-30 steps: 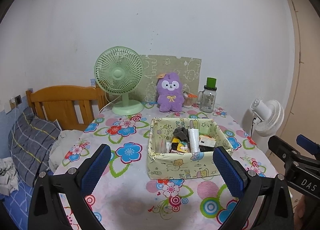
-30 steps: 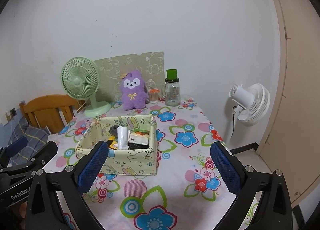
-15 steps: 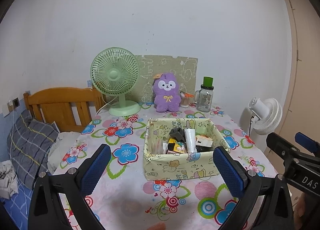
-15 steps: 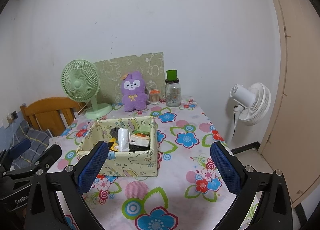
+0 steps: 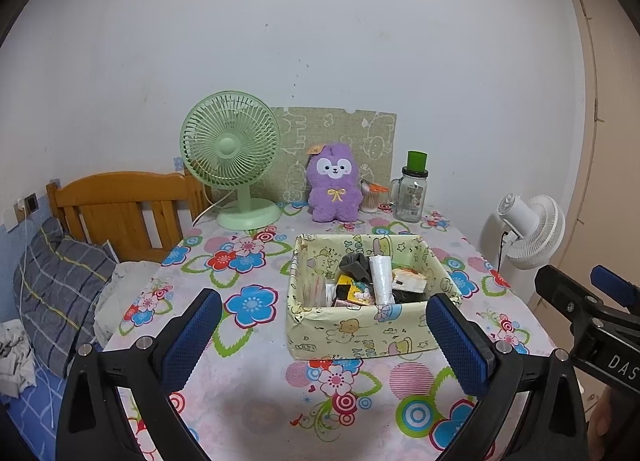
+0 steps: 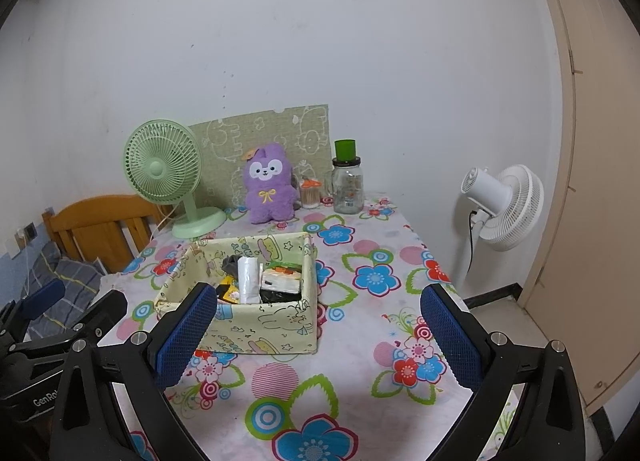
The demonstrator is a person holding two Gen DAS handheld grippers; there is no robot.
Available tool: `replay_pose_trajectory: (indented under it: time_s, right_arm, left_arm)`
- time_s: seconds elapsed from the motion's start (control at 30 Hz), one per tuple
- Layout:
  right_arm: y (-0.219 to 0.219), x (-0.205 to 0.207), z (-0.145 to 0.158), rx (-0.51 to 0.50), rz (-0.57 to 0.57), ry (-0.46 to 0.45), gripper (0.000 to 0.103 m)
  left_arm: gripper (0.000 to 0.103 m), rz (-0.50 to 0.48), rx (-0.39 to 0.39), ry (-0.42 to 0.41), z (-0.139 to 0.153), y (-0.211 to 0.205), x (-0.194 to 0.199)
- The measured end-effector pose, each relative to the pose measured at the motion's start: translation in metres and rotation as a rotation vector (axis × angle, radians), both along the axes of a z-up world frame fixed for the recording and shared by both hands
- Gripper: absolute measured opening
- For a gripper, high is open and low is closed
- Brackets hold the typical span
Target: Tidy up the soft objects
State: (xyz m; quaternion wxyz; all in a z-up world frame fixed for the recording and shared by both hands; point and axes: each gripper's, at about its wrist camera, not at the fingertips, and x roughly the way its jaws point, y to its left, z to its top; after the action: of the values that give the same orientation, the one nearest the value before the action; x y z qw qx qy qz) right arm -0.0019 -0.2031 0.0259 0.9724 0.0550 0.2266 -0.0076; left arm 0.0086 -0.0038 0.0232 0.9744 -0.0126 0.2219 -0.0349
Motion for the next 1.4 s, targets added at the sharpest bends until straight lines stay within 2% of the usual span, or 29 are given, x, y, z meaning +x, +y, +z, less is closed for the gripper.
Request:
replay_pose_trajectory:
  time_s: [1.4]
  right_arm:
    - [0.0026, -0.0006, -0.0011, -0.008, -0.010, 0.003, 0.103]
  left_arm:
    - [0.103, 0.006, 0.002, 0.007, -0.0019, -0.0008, 0.0022]
